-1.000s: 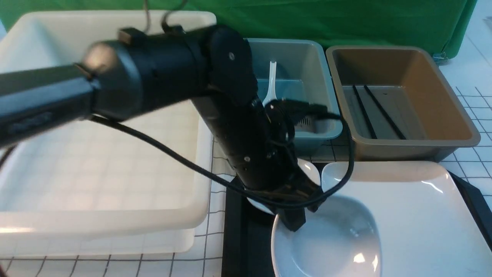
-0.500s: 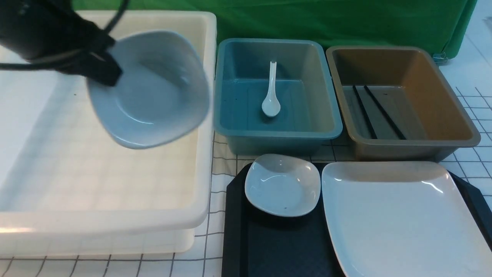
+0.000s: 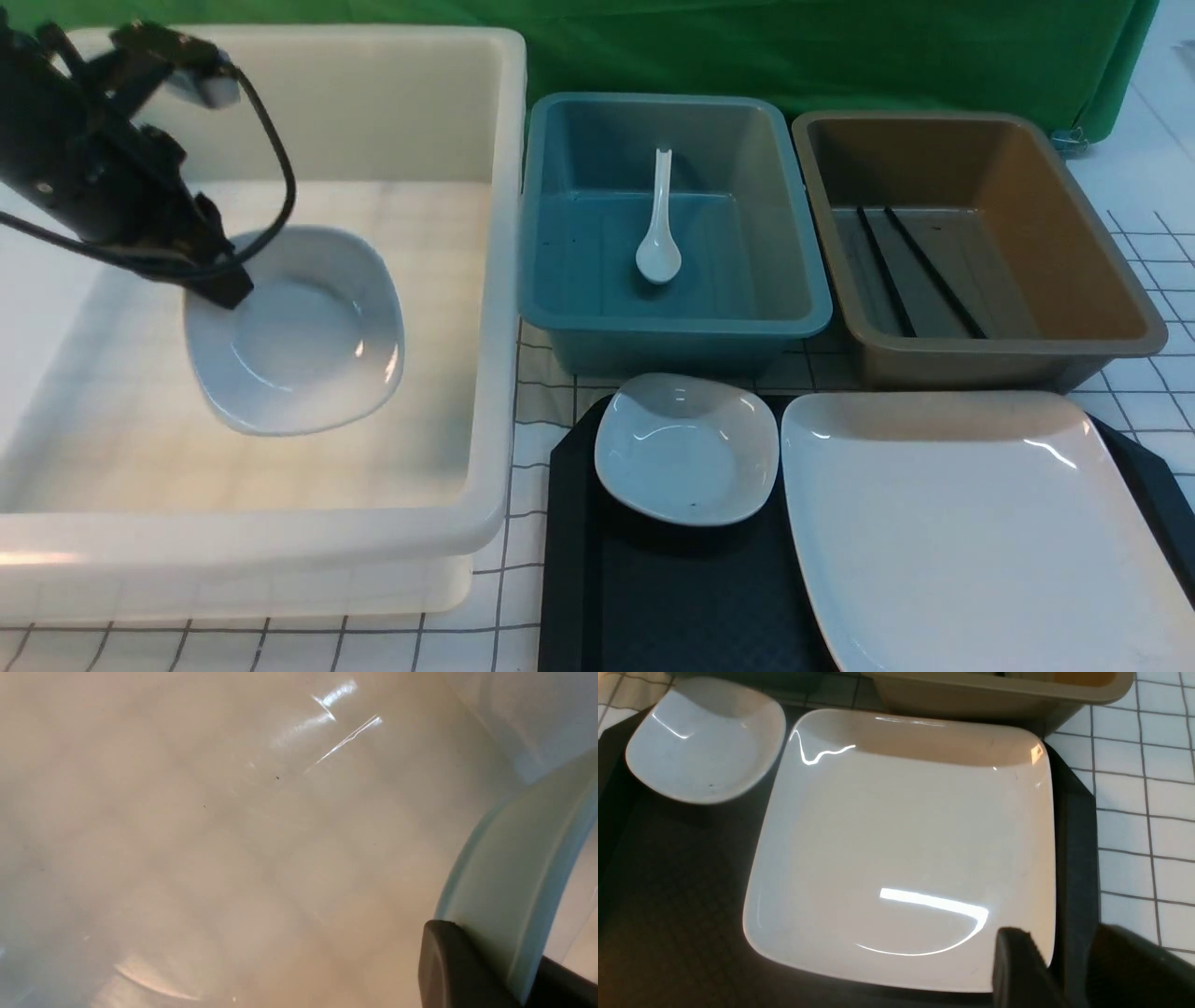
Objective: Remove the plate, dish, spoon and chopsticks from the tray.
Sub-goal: Use the left arm to put the small plate into the large storage box on the left
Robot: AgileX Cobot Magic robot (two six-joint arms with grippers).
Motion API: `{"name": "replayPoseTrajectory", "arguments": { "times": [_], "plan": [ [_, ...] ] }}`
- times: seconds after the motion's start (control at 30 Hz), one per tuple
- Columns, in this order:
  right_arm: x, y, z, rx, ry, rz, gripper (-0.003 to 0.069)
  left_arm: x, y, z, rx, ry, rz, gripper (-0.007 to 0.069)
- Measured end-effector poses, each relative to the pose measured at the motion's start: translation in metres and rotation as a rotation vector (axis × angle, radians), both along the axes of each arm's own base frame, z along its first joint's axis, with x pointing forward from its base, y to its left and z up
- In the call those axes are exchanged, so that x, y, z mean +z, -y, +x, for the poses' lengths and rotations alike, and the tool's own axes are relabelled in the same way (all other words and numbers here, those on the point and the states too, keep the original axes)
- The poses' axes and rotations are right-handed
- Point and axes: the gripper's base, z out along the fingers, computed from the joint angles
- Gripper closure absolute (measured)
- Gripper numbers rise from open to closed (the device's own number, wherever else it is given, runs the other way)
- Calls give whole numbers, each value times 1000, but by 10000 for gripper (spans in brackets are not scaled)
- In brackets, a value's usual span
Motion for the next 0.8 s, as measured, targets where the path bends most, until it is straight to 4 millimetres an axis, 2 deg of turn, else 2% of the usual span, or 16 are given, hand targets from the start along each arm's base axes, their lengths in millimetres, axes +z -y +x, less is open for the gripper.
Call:
{"name": "replayPoseTrajectory", "arguments": {
  "times": [0.2, 0.4, 0.63, 0.8],
  "plan": [
    [0, 0, 0, -1, 3, 1, 420, -30, -2, 27, -27, -45, -6, 618],
    [0, 0, 0, -8, 1, 9, 420, -47, 8, 48, -87, -98, -51, 618],
    [0, 0, 0, -19, -1, 21, 420, -70, 13, 56, -97, -139, -53, 616],
    [0, 0, 0, -19, -1, 21, 420, -74, 19, 59, -108, -129, -31, 607]
  ]
}}
